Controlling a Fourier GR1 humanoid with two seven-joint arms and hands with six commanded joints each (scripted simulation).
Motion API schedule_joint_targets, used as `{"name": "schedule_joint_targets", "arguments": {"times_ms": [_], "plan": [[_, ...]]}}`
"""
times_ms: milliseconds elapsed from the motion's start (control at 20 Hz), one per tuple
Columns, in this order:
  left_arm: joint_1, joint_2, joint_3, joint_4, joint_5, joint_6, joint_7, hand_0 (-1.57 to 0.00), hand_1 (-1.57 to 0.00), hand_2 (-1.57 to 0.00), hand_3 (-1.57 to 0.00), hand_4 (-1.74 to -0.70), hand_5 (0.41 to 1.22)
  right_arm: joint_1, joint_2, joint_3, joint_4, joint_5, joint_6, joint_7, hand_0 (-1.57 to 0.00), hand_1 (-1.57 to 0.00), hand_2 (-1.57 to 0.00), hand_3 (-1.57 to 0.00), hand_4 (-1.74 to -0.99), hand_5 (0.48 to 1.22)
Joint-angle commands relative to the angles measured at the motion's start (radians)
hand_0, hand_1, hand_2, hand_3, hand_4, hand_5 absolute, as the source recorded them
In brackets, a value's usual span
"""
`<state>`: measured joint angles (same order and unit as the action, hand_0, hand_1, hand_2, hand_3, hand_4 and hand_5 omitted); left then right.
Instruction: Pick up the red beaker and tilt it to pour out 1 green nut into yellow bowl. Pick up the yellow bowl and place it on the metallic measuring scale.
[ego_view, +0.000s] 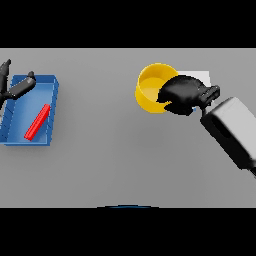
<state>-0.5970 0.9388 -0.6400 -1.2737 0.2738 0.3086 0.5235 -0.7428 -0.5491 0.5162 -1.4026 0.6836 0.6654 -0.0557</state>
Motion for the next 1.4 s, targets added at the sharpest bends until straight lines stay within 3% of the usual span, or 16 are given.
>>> {"name": "schedule_joint_targets", "arguments": {"times_ms": [0,600,900,1100,1250,1350], "plan": [[-0.001,0.001,-0.002,-0.009,-0.003,0.005,0.007,0.0,0.0,0.0,0.0,-0.81,0.741,-0.01,-0.006,-0.012,0.02,0.0,-0.008,0.001,-1.57,-1.57,-1.57,-1.33,-1.72,1.221],[0.003,0.03,-0.009,-0.055,-0.011,0.019,0.086,0.0,0.0,0.0,0.0,-0.83,0.774,-0.085,-0.052,-0.088,0.393,0.035,-0.182,-0.058,-1.57,-1.57,-1.57,-1.17,-1.72,1.221],[0.014,0.035,-0.011,-0.062,-0.005,0.019,0.083,0.0,0.0,0.0,0.0,-0.81,0.757,-0.13,-0.009,-0.079,0.621,0.05,-0.29,-0.102,-1.57,-1.57,-1.57,-1.36,-1.724,1.221],[0.003,0.044,-0.019,-0.051,0.001,0.02,0.086,0.0,0.0,0.0,0.0,-0.8,0.737,-0.145,0.018,-0.064,0.71,0.051,-0.341,-0.129,-1.57,-1.55,-1.57,-1.46,-1.726,1.221],[0.011,0.035,-0.023,-0.051,0.005,0.025,0.085,0.0,0.0,0.0,0.0,-0.8,0.725,-0.155,0.04,-0.062,0.766,0.049,-0.364,-0.103,-1.57,-1.49,-1.57,-1.5,-1.727,1.221],[-0.008,0.03,-0.018,-0.034,0.005,0.017,0.08,0.0,0.0,0.0,0.0,-0.81,0.734,-0.169,0.047,-0.061,0.804,0.046,-0.379,-0.138,-1.57,-1.46,-1.57,-1.5,-1.724,1.221]]}}
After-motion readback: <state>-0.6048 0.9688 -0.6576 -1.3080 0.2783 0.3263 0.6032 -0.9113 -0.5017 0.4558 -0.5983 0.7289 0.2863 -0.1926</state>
